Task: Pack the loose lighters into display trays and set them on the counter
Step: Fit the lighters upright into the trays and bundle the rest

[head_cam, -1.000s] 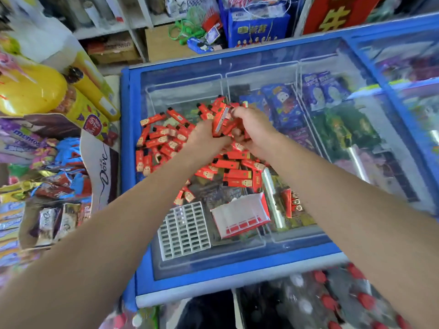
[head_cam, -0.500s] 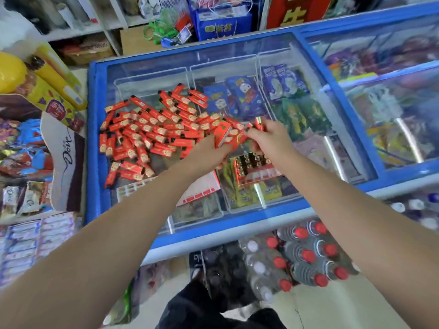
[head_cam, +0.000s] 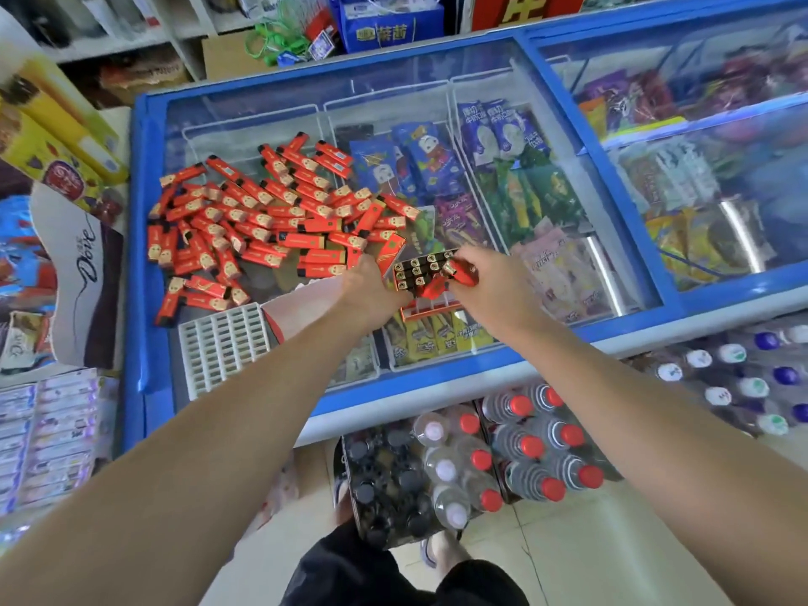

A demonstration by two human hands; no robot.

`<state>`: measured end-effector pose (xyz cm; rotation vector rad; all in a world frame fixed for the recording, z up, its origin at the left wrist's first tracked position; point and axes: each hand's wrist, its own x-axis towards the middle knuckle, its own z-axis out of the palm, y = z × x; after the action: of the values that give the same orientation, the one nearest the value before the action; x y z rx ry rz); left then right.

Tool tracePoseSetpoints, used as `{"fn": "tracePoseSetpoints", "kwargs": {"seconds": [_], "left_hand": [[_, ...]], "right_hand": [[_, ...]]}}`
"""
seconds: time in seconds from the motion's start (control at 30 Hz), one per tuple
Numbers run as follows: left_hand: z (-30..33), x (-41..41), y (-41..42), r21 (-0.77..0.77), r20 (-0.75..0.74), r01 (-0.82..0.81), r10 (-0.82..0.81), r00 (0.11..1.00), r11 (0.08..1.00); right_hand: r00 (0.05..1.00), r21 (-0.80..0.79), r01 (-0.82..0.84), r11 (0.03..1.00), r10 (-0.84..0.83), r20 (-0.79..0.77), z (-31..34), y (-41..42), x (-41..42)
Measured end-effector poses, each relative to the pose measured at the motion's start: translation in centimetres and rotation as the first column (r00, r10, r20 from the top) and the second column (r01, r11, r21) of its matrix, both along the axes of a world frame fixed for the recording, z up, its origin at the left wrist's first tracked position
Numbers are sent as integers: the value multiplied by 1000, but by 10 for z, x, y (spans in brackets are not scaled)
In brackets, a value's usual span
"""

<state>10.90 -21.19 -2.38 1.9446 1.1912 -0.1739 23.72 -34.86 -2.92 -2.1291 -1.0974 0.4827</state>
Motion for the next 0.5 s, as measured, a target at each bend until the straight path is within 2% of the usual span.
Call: {"fn": "tracePoseSetpoints", "kwargs": {"seconds": [0.1,0.23,0.37,0.5], "left_hand": [[-1,0,-2,-4,1,-10,10,1000,1000],[-3,3,-5,-5,22,-45,45,999,999],[-7,4,-7,-39,34,-79,80,996,996],[-10,4,-7,-56,43,-106,108,993,993]], "right_hand": [[991,25,-51,998,47,126,-11,3,-4],[960,-33,-122,992,126,249,-23,9,-11],[939,-95,-128,987,152,308,-33,11,-15],[915,-84,-135,987,157,372,-43,9,-16]]}}
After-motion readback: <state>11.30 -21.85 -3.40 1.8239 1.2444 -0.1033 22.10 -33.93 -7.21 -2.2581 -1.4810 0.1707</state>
